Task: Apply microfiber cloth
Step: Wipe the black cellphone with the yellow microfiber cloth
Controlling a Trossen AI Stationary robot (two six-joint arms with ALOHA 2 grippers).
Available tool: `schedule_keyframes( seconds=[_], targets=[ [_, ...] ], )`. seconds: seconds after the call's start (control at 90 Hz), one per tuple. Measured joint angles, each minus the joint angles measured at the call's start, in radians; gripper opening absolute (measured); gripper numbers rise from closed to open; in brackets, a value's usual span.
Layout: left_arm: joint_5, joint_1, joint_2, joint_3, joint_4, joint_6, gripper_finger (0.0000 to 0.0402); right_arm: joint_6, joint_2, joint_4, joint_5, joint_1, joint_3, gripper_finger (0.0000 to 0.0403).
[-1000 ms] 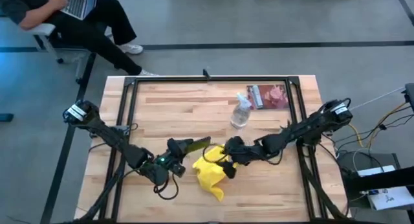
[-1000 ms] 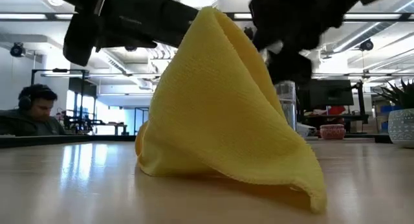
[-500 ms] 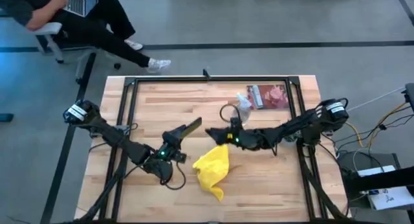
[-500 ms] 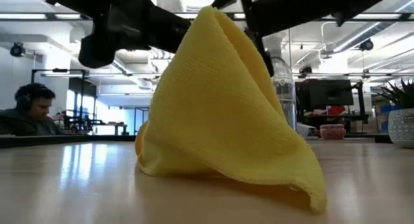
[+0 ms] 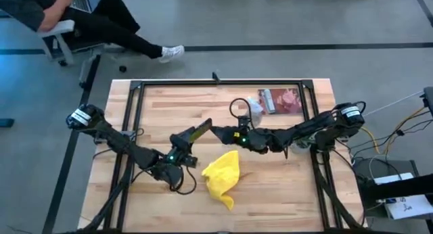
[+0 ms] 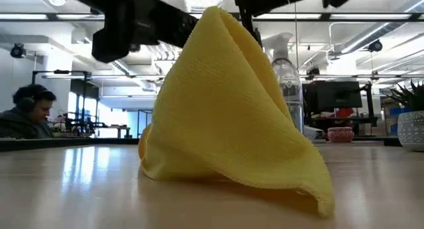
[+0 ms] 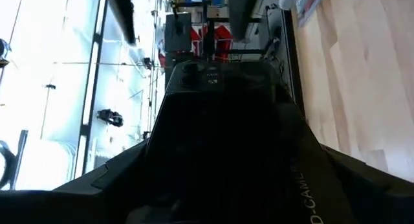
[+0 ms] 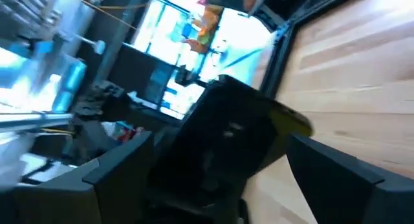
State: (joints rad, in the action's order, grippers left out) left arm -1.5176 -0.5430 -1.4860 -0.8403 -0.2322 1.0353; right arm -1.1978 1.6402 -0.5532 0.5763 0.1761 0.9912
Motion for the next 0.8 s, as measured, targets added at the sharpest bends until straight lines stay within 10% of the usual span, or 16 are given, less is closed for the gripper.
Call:
schedule_keyframes(
  seconds=[0.311,0.589,0.8],
  targets=[
    [-0.004,0.000,0.000,-0.049,0.004,0.002,0.0316,0.069,0.000,0.255,-0.064,0.000,0.133,0.0339],
    [-0.002,-0.003,0.000,-0.049,0.021,0.003,0.0316,0.374,0.000,0.367,-0.441,0.003,0.294,0.0338],
    [0.017,-0.047,0.000,-0.048,0.094,0.005,0.0316,0.513,-0.001,0.738,-0.467,0.036,0.414,0.0339]
  ],
)
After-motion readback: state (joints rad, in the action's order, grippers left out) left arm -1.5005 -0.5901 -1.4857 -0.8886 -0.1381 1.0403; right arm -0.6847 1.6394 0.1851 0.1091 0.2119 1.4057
